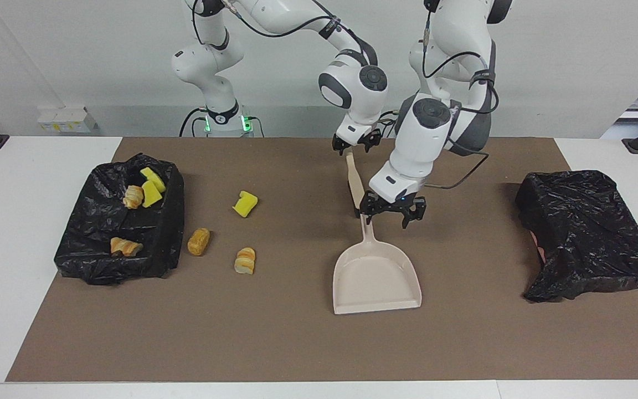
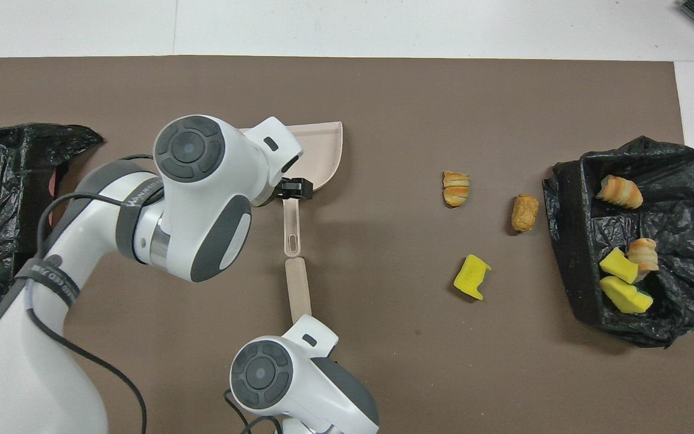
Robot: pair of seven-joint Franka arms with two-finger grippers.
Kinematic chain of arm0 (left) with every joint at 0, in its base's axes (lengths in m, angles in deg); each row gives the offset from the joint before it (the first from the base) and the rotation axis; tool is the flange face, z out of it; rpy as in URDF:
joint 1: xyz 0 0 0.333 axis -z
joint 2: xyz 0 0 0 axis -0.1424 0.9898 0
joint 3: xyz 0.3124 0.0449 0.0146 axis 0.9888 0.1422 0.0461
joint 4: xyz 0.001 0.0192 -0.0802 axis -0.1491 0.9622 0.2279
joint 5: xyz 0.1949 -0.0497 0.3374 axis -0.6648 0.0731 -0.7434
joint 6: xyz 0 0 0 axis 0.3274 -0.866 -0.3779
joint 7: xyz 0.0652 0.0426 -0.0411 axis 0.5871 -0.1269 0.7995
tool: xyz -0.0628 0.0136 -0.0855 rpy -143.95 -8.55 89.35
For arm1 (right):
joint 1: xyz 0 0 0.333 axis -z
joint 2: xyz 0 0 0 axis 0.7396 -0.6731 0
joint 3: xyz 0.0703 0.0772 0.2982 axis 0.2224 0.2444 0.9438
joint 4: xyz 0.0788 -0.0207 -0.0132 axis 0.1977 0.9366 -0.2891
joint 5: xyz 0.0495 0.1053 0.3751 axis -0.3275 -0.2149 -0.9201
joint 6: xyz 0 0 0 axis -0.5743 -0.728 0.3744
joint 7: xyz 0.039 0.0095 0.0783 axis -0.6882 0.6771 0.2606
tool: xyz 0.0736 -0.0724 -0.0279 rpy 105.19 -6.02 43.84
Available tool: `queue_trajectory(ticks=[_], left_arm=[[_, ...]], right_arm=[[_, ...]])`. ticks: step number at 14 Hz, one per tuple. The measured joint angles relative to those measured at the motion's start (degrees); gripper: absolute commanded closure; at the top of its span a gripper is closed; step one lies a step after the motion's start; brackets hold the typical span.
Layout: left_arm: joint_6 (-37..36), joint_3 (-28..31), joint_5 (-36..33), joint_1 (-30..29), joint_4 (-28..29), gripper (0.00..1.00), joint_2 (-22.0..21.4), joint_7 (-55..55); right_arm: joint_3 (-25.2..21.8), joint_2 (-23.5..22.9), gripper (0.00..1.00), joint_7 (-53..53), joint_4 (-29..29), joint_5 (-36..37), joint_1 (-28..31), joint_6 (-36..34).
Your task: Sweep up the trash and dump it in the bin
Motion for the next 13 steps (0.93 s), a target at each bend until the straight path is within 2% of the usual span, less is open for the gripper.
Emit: queue_trajectory(ticks=[3, 4, 5, 6, 7, 9, 13], left_arm=[[2.0, 0.1, -0.5, 1.5, 2.8, 0.00, 1.3, 1.0], [2.4, 0.1, -0.5, 1.7, 3.8, 0.03, 1.3, 2.2], [2.8, 0.0, -0.5, 2.0, 4.5, 0.13, 1.3, 3.8], [2.8, 0.0, -0.5, 2.3, 4.8, 0.23, 1.3, 5.0], [2.8, 0.0, -0.5, 2.6, 5.0, 0.39, 1.3, 5.8], [2.6, 0.0, -0.5, 2.9, 5.1, 0.99, 1.2, 6.3], [1.5, 0.2, -0.7, 2.9, 5.1, 1.00, 1.0, 6.3]], right_arm=[[0.0, 2.0, 0.49, 0.0, 2.3, -0.7, -0.7, 0.4], [-0.1, 2.1, 0.60, 0.0, 2.7, -0.8, -0.7, 0.8], [-0.2, 2.1, 0.82, 0.0, 3.3, -0.9, -0.7, 2.0], [-0.2, 2.2, 1.00, 0.0, 4.0, -0.9, -0.7, 3.6], [-0.2, 2.2, 1.00, 0.0, 4.8, -0.9, -0.7, 5.0], [-0.2, 2.4, 1.00, -1.3, 5.5, -0.9, -0.7, 6.3], [-0.3, 4.3, 1.00, -3.8, 6.0, -0.9, -0.7, 6.4]])
